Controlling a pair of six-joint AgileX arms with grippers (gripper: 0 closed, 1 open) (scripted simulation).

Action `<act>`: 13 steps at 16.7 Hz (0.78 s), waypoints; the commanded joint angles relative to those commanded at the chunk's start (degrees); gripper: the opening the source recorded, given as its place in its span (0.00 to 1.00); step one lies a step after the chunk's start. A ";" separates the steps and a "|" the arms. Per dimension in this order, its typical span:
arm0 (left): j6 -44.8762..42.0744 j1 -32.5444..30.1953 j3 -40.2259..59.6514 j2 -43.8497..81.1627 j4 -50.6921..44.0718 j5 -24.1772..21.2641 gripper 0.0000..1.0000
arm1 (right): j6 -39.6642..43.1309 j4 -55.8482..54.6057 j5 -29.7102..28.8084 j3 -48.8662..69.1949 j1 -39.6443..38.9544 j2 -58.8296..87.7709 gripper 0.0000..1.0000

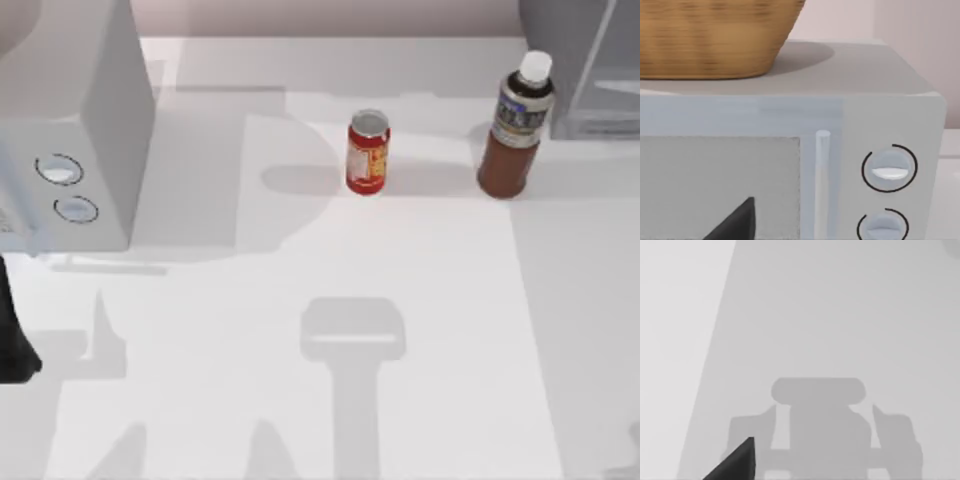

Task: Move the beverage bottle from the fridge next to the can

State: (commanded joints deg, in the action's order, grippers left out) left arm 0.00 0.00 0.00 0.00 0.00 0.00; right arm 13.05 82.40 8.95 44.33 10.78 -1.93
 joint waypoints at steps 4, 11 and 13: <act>0.00 0.00 0.00 0.00 0.00 0.00 1.00 | 20.47 -0.81 11.35 7.62 18.71 19.39 1.00; 0.00 0.00 0.00 0.00 0.00 0.00 1.00 | 70.33 -0.35 30.81 21.16 59.49 66.89 1.00; 0.00 0.00 0.00 0.00 0.00 0.00 1.00 | 81.69 0.33 35.21 24.44 70.16 79.04 1.00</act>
State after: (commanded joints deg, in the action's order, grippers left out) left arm 0.00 0.00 0.00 0.00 0.00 0.00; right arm 94.74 82.73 44.15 68.76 80.93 77.11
